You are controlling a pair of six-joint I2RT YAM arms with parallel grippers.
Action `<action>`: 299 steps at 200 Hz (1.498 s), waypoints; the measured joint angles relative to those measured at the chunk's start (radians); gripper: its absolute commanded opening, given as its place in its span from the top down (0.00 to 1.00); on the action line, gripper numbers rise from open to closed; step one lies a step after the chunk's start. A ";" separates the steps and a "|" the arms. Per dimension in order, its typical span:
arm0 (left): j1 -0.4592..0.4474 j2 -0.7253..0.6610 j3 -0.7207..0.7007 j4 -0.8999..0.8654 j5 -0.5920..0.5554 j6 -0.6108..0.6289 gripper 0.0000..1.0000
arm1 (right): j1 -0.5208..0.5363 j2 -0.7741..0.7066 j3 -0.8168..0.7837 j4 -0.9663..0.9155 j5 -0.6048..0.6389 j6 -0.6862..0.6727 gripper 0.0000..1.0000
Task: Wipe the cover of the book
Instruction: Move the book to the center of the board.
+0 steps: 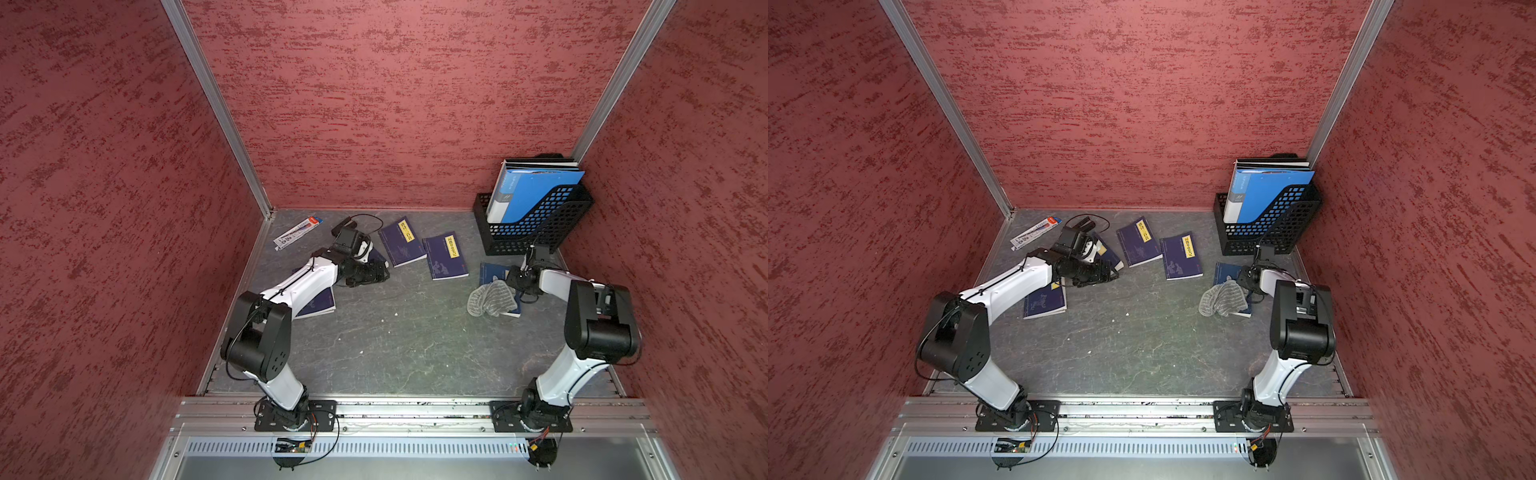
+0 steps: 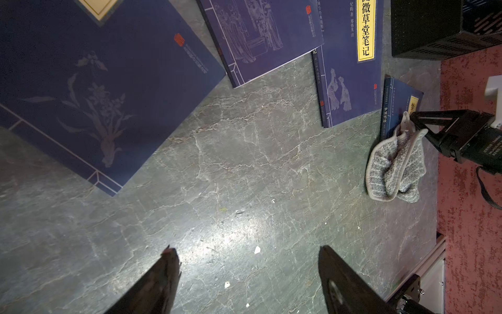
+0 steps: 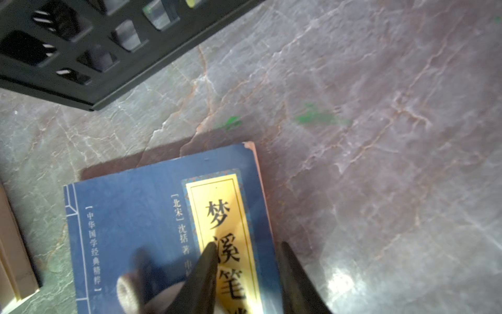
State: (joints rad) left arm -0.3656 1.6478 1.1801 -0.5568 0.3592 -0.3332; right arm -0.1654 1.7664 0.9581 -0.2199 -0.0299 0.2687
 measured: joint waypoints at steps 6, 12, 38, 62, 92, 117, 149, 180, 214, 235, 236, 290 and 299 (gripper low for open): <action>0.001 0.000 0.001 0.000 0.002 0.002 0.19 | 0.003 -0.001 -0.002 0.000 0.002 0.000 0.69; 0.002 0.000 0.002 0.001 0.003 0.005 0.19 | 0.008 -0.003 -0.004 0.000 0.005 0.000 0.69; 0.012 0.000 0.008 0.002 0.011 0.016 0.19 | 0.048 -0.019 -0.024 0.001 0.018 0.005 0.69; 0.029 0.000 0.011 0.005 0.023 0.027 0.19 | 0.103 -0.045 -0.055 0.004 0.037 0.018 0.69; 0.048 0.002 0.014 0.005 0.037 0.035 0.18 | 0.164 -0.082 -0.100 0.005 0.066 0.039 0.66; 0.048 0.018 0.037 0.005 0.045 0.039 0.18 | 0.185 -0.106 -0.116 -0.016 0.085 0.056 0.56; -0.001 0.071 0.065 0.040 0.089 0.042 0.18 | 0.187 -0.115 -0.095 -0.079 0.103 0.062 0.42; -0.112 0.192 0.136 0.092 0.145 0.023 0.19 | 0.175 -0.085 0.005 -0.133 0.108 0.049 0.37; -0.256 0.369 0.269 0.128 0.172 -0.012 0.20 | 0.140 -0.006 0.110 -0.118 0.096 0.028 0.37; -0.316 0.459 0.346 0.135 0.188 -0.042 0.21 | 0.111 0.043 0.131 -0.108 0.077 0.012 0.38; -0.317 0.461 0.349 0.136 0.189 -0.043 0.21 | 0.109 0.046 0.132 -0.107 0.076 0.011 0.38; -0.349 0.609 0.524 0.121 0.200 -0.074 0.24 | 0.089 0.089 0.137 -0.077 0.028 -0.013 0.40; -0.353 0.621 0.541 0.119 0.203 -0.075 0.26 | 0.089 0.089 0.135 -0.074 0.022 -0.016 0.42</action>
State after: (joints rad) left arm -0.7185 2.2692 1.7210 -0.4377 0.5617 -0.4080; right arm -0.0765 1.8557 1.0931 -0.2935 -0.0078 0.2531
